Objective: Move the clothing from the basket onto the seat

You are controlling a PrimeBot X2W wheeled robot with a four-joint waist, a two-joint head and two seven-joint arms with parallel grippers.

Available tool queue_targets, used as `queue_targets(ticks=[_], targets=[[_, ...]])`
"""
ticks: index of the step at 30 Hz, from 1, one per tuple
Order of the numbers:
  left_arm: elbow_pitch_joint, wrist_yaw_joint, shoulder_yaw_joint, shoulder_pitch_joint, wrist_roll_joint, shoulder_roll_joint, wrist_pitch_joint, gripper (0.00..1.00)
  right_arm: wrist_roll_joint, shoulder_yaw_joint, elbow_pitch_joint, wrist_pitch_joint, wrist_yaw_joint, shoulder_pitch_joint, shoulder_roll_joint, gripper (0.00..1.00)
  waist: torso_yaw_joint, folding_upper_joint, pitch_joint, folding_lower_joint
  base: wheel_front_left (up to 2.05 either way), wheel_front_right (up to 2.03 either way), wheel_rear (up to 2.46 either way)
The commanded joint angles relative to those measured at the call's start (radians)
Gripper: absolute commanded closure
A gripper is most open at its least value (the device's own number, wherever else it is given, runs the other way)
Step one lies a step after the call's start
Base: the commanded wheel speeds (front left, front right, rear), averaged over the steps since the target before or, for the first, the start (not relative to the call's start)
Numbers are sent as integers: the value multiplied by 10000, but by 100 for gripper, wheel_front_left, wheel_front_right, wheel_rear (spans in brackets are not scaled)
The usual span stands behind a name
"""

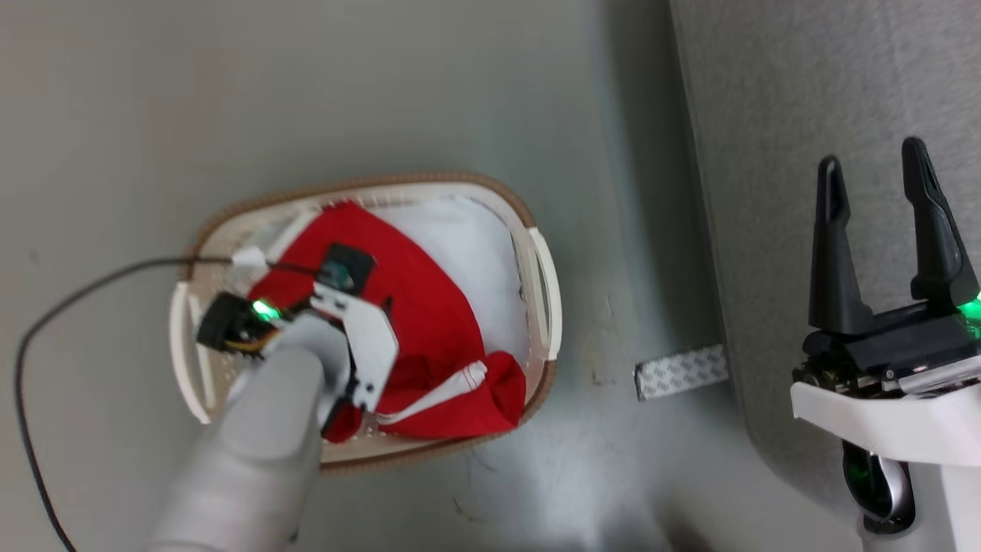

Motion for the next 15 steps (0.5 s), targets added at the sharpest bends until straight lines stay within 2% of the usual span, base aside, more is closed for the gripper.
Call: queue_targets(ticks=[1, 4, 10, 11, 12, 15], targets=[[97, 71, 13, -302, 71, 131, 33, 0, 87, 64, -128, 8, -22, -158, 5, 0, -307, -1, 1045, -3, 0, 0, 0], [929, 395, -74, -1156, 271, 286, 270, 0, 101, 372, -756, 8, -22, -49, 2, 0, -311, -1, 1787, -3, 0, 0, 0], [1957, 421, -328, -1727, 267, 129, 186, 0, -55, 453, -1341, 7, -22, 636, -1, 0, -145, -1, 2062, -3, 0, 0, 0], [2035, 416, -402, -1800, 317, 103, 33, 52, -43, 438, -1408, 8, -22, 732, 1, 0, -139, -1, 2076, -3, 0, 0, 0], [2112, 415, -470, -1855, 362, 68, -69, 100, -14, 405, -1439, 8, -22, 810, -1, 0, -132, -1, 2076, -3, 0, 0, 0], [2246, 411, -461, -1980, 157, 8, -406, 100, 73, 317, -1438, 7, -22, 864, 1, 0, -130, -1, 2050, -3, 0, 0, 0]])
